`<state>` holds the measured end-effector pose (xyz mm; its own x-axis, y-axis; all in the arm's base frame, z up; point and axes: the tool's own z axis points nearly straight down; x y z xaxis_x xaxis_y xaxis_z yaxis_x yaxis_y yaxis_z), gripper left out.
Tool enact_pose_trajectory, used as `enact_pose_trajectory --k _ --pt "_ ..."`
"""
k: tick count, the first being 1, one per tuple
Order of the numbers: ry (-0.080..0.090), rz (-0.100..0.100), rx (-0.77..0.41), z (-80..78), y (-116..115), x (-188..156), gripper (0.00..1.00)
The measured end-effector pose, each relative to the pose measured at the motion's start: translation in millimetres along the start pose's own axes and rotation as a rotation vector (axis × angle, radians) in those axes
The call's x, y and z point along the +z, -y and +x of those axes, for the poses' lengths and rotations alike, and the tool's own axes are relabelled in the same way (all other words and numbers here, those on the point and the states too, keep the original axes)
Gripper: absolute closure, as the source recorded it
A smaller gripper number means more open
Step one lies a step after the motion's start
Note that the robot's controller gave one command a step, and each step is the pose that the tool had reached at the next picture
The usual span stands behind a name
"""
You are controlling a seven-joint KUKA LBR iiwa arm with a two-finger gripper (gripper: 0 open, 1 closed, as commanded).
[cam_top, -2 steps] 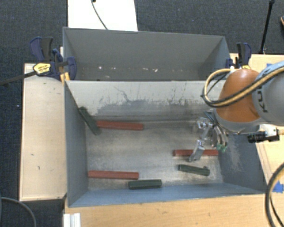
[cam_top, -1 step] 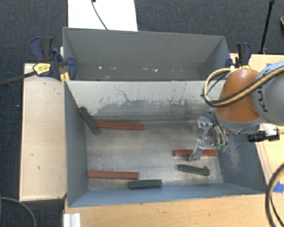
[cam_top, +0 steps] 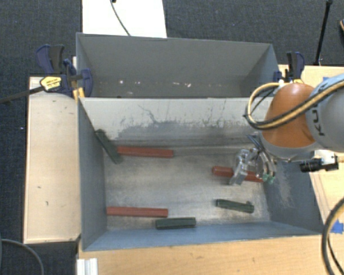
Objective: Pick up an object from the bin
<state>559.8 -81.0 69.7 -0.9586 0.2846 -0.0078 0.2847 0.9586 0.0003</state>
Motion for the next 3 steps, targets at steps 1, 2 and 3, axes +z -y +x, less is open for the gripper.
enact_pose_trajectory --k 1,2,3 --pt "0.001 0.000 -0.003 -1.3 0 -11 1.00" --pt "0.001 -0.001 -0.006 -2.9 0 -30 1.00" --pt "0.002 0.000 -0.009 -4.3 -1 -39 1.00"
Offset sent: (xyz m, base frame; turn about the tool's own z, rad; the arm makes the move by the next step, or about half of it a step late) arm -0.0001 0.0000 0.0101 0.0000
